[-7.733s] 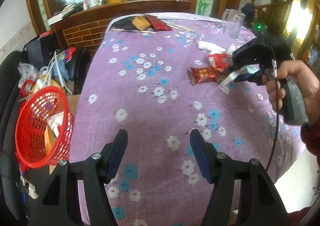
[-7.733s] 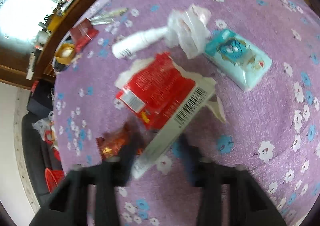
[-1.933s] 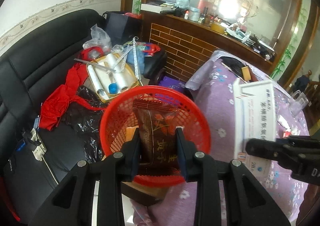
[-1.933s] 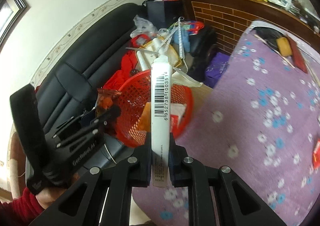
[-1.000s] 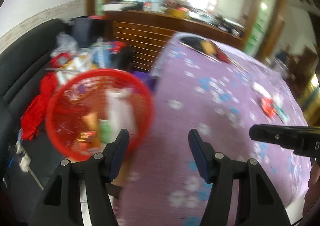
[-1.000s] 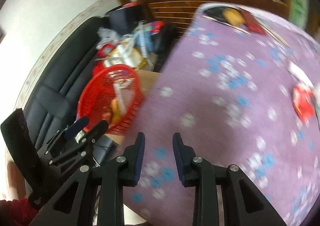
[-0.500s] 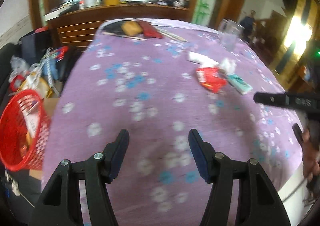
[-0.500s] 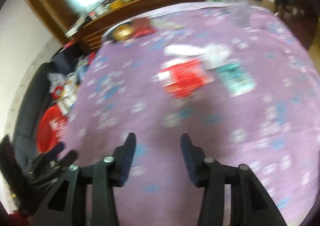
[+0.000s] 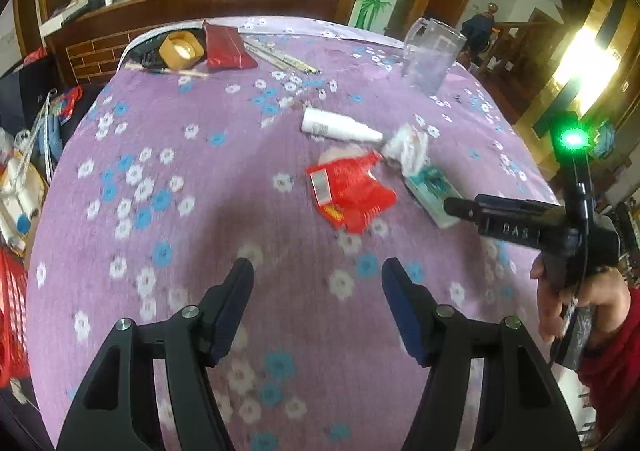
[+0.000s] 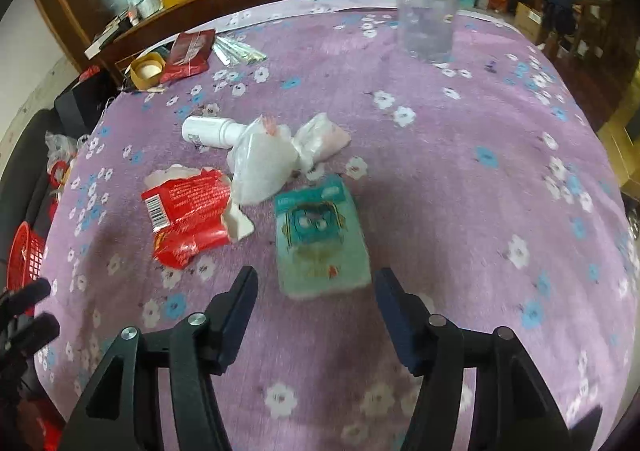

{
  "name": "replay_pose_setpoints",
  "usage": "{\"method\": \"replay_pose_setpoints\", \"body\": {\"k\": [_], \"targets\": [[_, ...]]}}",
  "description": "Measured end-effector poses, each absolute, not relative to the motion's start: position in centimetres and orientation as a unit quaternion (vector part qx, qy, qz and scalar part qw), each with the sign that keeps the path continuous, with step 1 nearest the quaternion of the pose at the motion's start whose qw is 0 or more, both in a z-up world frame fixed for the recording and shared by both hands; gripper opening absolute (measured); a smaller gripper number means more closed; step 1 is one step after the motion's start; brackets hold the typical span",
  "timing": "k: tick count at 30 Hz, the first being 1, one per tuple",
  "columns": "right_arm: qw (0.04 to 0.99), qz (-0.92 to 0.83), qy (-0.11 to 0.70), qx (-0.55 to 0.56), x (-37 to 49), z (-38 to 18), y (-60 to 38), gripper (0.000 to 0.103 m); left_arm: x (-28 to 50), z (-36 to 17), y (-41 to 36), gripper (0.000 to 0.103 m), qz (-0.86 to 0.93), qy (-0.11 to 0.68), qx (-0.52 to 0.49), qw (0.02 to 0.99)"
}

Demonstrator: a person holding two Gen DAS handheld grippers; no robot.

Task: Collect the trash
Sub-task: 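Grasp the red packet with the left tool while the right tool grasps the teal wipes pack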

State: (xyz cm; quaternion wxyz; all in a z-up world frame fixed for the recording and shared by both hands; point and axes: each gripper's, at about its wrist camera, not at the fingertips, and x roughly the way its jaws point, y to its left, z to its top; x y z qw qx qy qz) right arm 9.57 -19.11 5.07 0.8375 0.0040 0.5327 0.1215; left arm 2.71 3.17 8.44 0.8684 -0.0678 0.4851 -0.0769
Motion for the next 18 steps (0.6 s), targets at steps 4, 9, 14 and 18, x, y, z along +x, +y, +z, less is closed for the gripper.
{"method": "replay_pose_setpoints", "body": {"k": [4,9,14,18], "targets": [[0.831,0.119,0.543,-0.014,11.2,3.8,-18.6,0.066,5.3,8.0,3.0,0.070,-0.081,0.484,-0.048,0.870],[0.820,0.122,0.558,-0.030,11.8,2.5,-18.4,0.052,9.1,6.1,2.5,0.071,-0.089,0.500,-0.032,0.861],[0.828,0.130,0.546,-0.005,10.0,3.6,-19.2,0.030,11.5,4.5,1.6,0.071,-0.101,0.506,-0.022,0.856],[0.829,0.135,0.542,0.029,7.5,4.9,-20.2,0.007,13.4,3.3,1.0,0.071,-0.115,0.505,-0.022,0.855]]}}
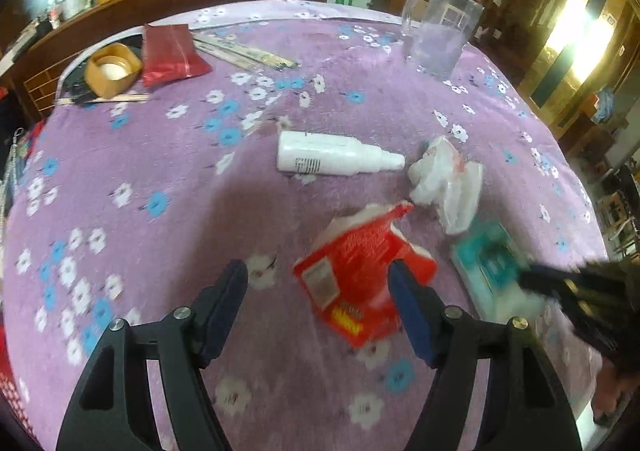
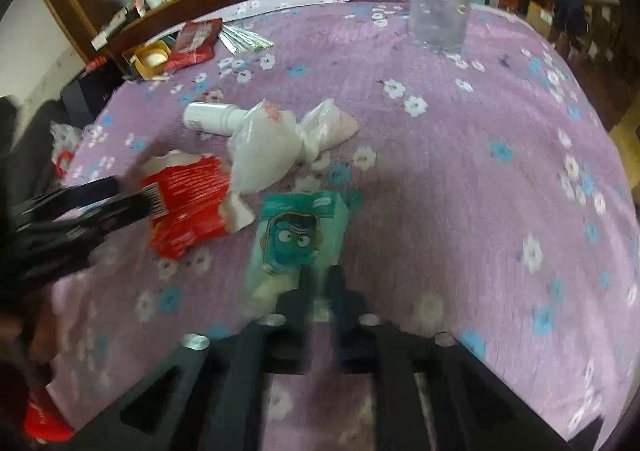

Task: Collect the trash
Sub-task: 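Grasp the red packet with the left tool while the right tool grasps the teal wipes pack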

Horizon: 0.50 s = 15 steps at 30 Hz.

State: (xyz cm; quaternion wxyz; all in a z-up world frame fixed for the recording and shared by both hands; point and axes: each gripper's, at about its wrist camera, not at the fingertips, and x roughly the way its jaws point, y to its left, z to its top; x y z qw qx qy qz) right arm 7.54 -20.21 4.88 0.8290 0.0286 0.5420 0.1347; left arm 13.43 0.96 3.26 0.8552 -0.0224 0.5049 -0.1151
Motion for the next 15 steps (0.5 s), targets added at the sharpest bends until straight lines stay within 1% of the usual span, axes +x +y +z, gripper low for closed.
{"method": "replay_pose_setpoints", "body": {"k": [3,4,5,6,7,8,9,10,11,12,13,14,15], "targets": [[0.825,0.140,0.546,0.031,5.7,4.9,-20.5,0.007,14.6,2.3,0.4,0.071,-0.138,0.511,-0.028,0.848],[0.824,0.140,0.548,0.036,5.4,4.9,-20.7,0.007,14.7,2.1,0.2,0.070,-0.142,0.511,-0.024,0.847],[0.822,0.140,0.550,0.041,5.0,4.9,-20.9,0.007,14.8,1.9,-0.2,0.066,-0.145,0.511,-0.016,0.847],[0.822,0.140,0.550,0.042,4.7,5.0,-21.0,0.007,14.8,1.6,-0.6,0.050,-0.150,0.512,-0.011,0.846],[0.822,0.140,0.551,0.042,4.6,5.0,-21.1,0.007,14.9,1.3,-0.9,0.042,-0.154,0.517,-0.008,0.842],[0.821,0.141,0.551,0.043,4.5,5.1,-21.2,0.009,14.8,1.4,-1.2,0.040,-0.148,0.510,-0.001,0.847],[0.821,0.141,0.552,0.046,4.4,5.1,-21.3,0.009,14.7,1.3,-1.5,0.031,-0.152,0.509,-0.003,0.847],[0.820,0.141,0.552,0.050,4.4,5.2,-21.4,0.011,14.6,1.3,-1.6,0.029,-0.154,0.508,-0.008,0.847],[0.820,0.142,0.552,0.053,4.3,5.3,-21.5,0.013,14.4,1.3,-1.7,0.028,-0.152,0.507,-0.011,0.848],[0.821,0.139,0.552,0.054,4.4,5.4,-21.5,0.020,14.1,1.3,-1.8,0.027,-0.145,0.506,-0.013,0.850],[0.822,0.138,0.550,0.054,4.5,5.5,-21.4,0.031,13.7,1.3,-1.8,0.024,-0.141,0.506,-0.017,0.851],[0.824,0.136,0.548,0.053,4.5,5.7,-21.3,0.038,13.4,1.4,-1.7,0.023,-0.138,0.504,-0.021,0.852],[0.826,0.134,0.545,0.049,4.5,5.8,-21.1,0.054,12.8,1.6,-1.7,0.018,-0.136,0.500,-0.026,0.855]]}}
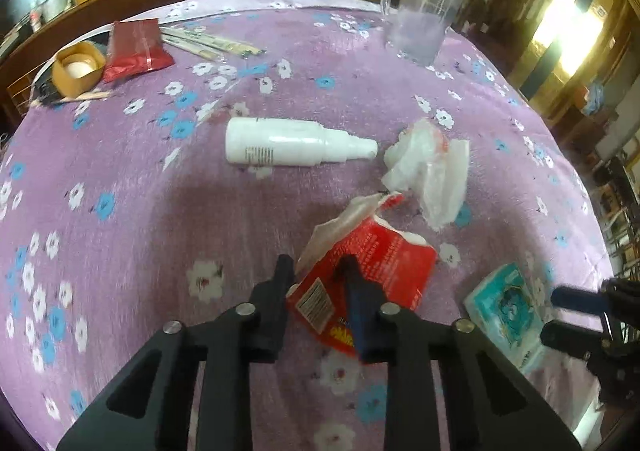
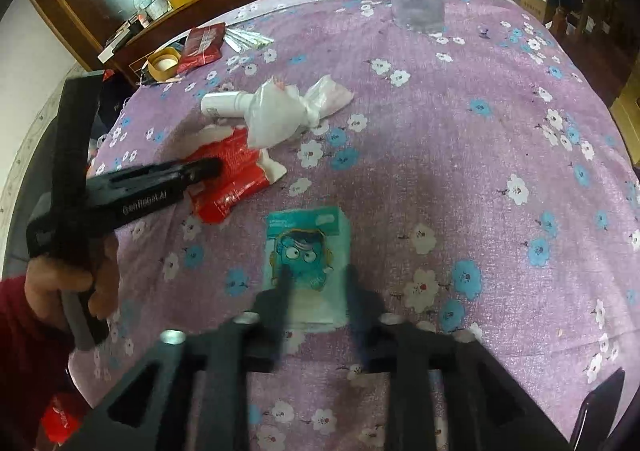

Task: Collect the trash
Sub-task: 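Grasp the red packet with the left tool while the right tool grasps the teal wipes pack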

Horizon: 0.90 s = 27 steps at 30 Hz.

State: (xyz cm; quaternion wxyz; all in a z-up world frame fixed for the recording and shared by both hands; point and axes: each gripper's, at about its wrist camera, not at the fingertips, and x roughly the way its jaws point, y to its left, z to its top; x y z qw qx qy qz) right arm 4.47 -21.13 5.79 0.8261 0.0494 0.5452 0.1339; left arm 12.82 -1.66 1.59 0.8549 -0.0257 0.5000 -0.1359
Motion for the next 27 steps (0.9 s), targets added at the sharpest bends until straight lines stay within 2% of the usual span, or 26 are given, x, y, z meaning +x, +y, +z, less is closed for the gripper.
{"method": "replay_pose_setpoints", "body": {"k": [1,5,12,17,19,22,27], "targets": [[0.828,0.134,0.542,0.045,4.5,5.9,-20.9,0.061,12.3,1.8,-1.5,0.016,-0.137,0.496,-0.032,0.857],[0.826,0.133,0.547,0.025,4.6,5.4,-20.0,0.063,9.6,3.0,-1.0,0.007,-0.133,0.481,-0.044,0.865],[0.817,0.119,0.564,-0.019,4.7,3.3,-17.7,0.063,5.6,3.9,0.4,0.005,-0.125,0.472,-0.051,0.871],[0.819,0.101,0.565,-0.028,4.1,2.8,-17.3,0.043,3.3,3.0,1.6,0.005,-0.120,0.485,-0.057,0.865],[0.823,0.099,0.559,-0.020,3.5,3.3,-17.5,0.032,2.7,2.7,2.0,0.005,-0.121,0.487,-0.059,0.863],[0.823,0.100,0.558,-0.002,2.0,3.9,-17.6,0.023,2.6,2.4,2.2,0.007,-0.125,0.490,-0.054,0.861],[0.823,0.095,0.561,0.009,-0.9,4.4,-17.0,0.020,3.9,1.2,2.1,0.011,-0.126,0.504,-0.051,0.853]]}}
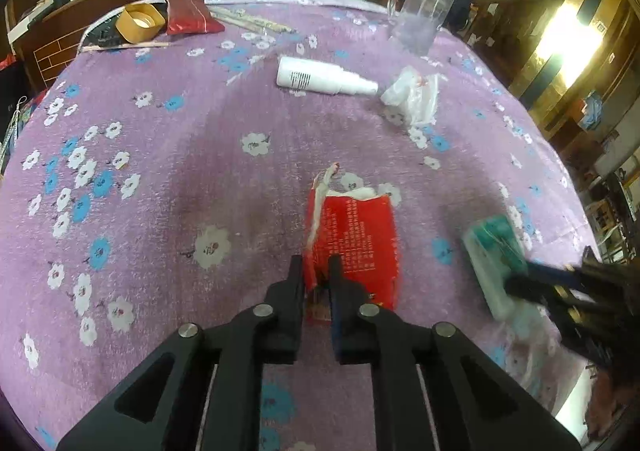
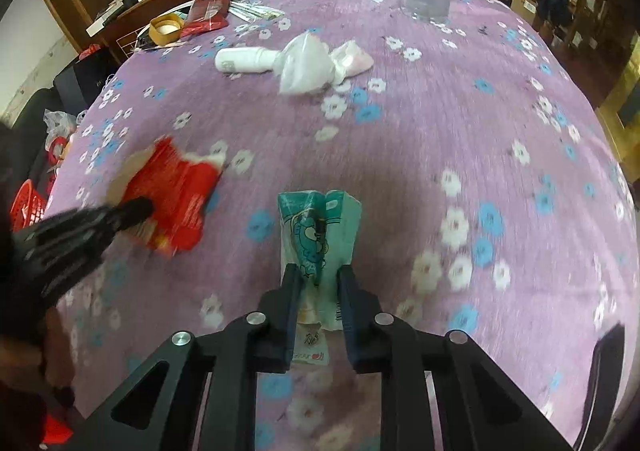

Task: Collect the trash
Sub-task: 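Grasp the red packet with the left tool while the right tool grasps the teal wipes pack, then carry the red packet and teal wipes pack to the red basket and release both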

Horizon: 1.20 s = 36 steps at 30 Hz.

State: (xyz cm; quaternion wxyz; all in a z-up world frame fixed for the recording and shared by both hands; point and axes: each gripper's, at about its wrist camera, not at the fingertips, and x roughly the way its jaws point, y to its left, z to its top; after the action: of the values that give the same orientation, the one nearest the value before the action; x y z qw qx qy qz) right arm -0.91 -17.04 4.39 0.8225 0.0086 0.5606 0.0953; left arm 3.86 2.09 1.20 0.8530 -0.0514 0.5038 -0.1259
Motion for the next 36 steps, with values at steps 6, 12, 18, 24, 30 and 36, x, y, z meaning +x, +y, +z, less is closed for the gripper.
{"method": "replay_pose_setpoints", "body": {"k": [6,12,18,24,30,36], "targets": [[0.819,0.085,0.566,0.023,-3.3,4.4,-17.3,0.020,4.0,1.2,1.6,0.007,-0.134,0.495,-0.054,0.857],[0.823,0.090,0.559,0.044,-5.1,5.0,-17.2,0.019,1.4,3.5,2.1,0.003,-0.137,0.466,-0.047,0.873],[0.831,0.111,0.544,0.048,-6.3,6.4,-14.9,0.019,-2.0,5.7,4.2,0.003,-0.128,0.446,-0.045,0.885],[0.835,0.139,0.531,0.034,-6.5,7.7,-11.7,0.019,-4.3,6.9,6.8,0.003,-0.109,0.441,-0.048,0.890],[0.838,0.168,0.519,0.017,-6.6,8.8,-8.1,0.019,-5.6,8.1,9.6,0.003,-0.086,0.433,-0.048,0.896],[0.839,0.189,0.510,0.005,-6.4,9.7,-5.2,0.019,-6.5,9.0,11.4,0.003,-0.073,0.421,-0.042,0.903]]}}
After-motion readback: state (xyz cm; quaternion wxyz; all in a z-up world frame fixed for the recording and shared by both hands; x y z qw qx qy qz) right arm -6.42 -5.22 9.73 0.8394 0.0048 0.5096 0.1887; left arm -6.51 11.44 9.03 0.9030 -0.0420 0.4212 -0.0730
